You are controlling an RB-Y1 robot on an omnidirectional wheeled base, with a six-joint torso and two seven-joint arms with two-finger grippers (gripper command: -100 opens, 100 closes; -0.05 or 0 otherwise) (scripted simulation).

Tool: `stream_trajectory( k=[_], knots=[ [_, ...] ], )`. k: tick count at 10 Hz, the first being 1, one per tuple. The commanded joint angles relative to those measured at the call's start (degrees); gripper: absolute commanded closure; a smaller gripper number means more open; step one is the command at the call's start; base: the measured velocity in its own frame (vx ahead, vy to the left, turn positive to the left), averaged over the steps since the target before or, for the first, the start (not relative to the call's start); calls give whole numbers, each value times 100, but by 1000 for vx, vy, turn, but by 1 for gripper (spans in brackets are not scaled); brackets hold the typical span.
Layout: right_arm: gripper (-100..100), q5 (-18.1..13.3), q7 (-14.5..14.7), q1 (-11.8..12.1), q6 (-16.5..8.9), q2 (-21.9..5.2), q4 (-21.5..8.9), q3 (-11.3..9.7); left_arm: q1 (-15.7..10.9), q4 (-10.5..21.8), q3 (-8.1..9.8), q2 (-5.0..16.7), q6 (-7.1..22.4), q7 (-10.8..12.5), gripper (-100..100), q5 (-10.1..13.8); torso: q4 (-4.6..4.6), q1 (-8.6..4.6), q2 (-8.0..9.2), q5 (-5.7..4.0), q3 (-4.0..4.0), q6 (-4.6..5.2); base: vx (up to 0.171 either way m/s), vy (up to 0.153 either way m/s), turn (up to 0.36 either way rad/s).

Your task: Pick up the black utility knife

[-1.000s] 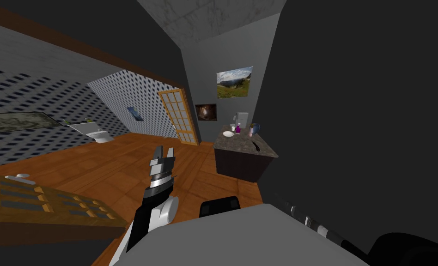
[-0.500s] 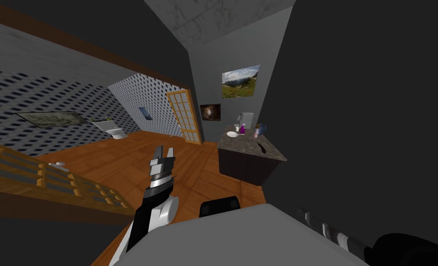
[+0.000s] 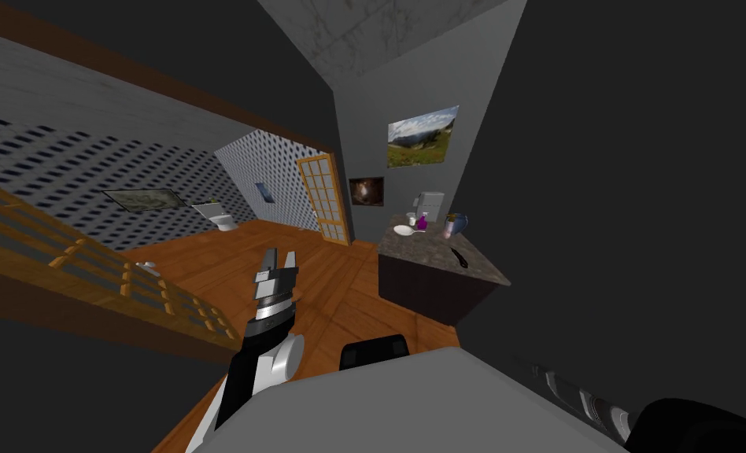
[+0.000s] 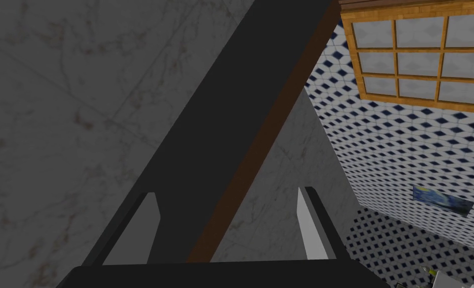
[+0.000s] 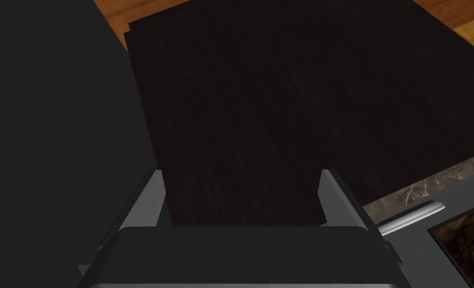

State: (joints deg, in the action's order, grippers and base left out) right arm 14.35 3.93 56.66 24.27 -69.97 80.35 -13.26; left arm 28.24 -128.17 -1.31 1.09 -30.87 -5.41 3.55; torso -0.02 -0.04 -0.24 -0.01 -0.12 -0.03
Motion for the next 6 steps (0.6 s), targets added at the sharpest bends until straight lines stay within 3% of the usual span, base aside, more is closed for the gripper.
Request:
stream_trajectory(
  k=[1, 3, 6],
  knots=[
    [-100, 30, -56, 51, -31, -208, -64, -13, 0, 0, 0, 0, 0, 0, 0, 0, 0, 0, 0, 0, 0, 0, 52, 13, 87],
    [-100, 118, -277, 104, -167, -621, -343, -149, 1, 0, 0, 0, 0, 0, 0, 0, -2, 3, -7, 1, -4, 2, 92, 32, 198],
    [-100, 157, -395, 118, -234, -999, -460, -219, 1, 0, 1, 0, 0, 0, 0, 0, -4, -7, -18, -2, -11, 0, 87, -4, 130]
  ],
)
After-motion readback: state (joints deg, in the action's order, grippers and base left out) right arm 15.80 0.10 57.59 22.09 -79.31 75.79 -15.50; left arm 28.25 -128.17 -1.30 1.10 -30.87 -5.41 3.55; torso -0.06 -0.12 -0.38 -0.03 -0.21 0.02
